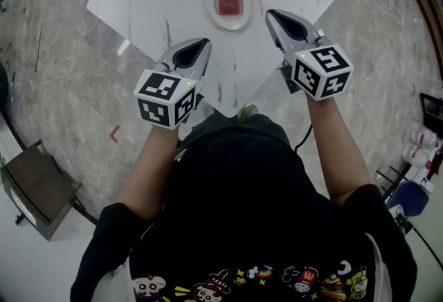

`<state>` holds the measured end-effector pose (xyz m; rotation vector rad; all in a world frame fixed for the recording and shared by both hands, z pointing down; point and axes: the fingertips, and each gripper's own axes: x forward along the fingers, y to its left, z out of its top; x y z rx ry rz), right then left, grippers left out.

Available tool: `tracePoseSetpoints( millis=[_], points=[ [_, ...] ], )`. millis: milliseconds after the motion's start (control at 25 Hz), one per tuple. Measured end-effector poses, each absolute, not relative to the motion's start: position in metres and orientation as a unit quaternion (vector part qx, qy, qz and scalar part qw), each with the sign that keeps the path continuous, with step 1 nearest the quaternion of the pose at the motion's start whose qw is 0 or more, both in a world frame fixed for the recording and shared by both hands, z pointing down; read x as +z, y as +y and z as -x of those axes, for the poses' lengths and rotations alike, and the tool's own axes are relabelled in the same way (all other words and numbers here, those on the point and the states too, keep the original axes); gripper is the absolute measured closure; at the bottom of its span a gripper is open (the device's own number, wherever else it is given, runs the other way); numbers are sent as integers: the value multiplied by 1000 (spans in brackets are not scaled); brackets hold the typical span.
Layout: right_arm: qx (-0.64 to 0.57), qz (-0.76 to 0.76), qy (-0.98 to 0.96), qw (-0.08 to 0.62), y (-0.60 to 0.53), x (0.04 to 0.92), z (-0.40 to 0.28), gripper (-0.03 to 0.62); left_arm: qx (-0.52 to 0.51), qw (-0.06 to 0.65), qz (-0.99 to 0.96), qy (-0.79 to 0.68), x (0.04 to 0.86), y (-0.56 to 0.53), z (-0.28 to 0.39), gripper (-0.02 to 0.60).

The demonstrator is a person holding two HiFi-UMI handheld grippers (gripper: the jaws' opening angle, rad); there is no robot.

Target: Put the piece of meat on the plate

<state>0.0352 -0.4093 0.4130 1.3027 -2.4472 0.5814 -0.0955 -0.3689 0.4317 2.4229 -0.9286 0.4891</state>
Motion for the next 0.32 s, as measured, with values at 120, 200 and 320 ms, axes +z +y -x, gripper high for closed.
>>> tracePoseSetpoints(
  millis=[120, 200, 320],
  points=[
    [205, -469, -847, 143, -395, 407, -44, 569, 180, 239, -892, -340, 426, -365, 96, 581],
    [212, -472, -844, 140, -385, 407, -46, 569, 179, 237, -891, -343, 424, -362, 97, 581],
    [221, -475, -841, 138, -369, 410, -48, 569, 179, 235, -891, -345, 422, -354, 97, 581]
  ],
)
